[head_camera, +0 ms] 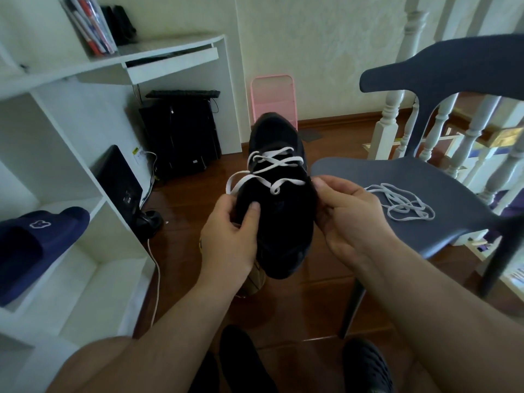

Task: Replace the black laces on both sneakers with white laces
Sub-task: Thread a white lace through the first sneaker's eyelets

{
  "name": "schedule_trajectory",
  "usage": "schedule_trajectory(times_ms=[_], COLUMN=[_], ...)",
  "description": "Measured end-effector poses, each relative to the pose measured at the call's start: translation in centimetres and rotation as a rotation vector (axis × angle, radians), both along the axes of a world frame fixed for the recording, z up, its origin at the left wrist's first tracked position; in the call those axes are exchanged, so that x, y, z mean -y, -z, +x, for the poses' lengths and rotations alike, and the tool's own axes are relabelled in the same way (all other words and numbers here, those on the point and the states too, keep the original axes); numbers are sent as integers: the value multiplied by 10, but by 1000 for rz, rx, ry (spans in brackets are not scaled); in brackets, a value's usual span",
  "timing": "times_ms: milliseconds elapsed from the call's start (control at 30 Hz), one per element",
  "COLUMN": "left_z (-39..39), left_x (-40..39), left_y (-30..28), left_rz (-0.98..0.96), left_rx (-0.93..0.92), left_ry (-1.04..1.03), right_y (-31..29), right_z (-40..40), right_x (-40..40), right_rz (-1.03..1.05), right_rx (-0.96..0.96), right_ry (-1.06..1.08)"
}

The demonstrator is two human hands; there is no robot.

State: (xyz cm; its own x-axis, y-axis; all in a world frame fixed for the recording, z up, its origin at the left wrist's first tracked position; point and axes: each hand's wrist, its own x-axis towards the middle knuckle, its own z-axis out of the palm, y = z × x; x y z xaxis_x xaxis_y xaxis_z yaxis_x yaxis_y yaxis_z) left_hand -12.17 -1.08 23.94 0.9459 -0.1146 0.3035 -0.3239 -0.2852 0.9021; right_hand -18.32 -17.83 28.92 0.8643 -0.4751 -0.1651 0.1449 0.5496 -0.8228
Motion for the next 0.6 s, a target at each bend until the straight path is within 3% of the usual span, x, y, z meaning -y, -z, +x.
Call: schedule_trajectory(times_ms=[167, 300, 367, 433, 533, 600], left_z=[2, 10, 11, 11, 11, 12], left_x=[-2, -12, -14, -14, -15, -17], left_y=[-3, -9, -10, -12, -12, -11], left_rz=[-11, 5, 26, 29, 33, 46], left_rx=[24, 52, 58, 59, 78, 92], left_ry=[-33, -124, -152, -146, -117, -97], right_y=[0, -15, -21, -21, -5, 5], right_z=[6, 5, -2, -7, -7, -2], right_x=[14, 49, 56, 50, 38, 32], right_rz=[143, 376, 339, -37, -1112, -1471], right_rx=[-38, 19, 77, 30, -151, -143], right_ry=[31, 222, 206, 79, -42, -77])
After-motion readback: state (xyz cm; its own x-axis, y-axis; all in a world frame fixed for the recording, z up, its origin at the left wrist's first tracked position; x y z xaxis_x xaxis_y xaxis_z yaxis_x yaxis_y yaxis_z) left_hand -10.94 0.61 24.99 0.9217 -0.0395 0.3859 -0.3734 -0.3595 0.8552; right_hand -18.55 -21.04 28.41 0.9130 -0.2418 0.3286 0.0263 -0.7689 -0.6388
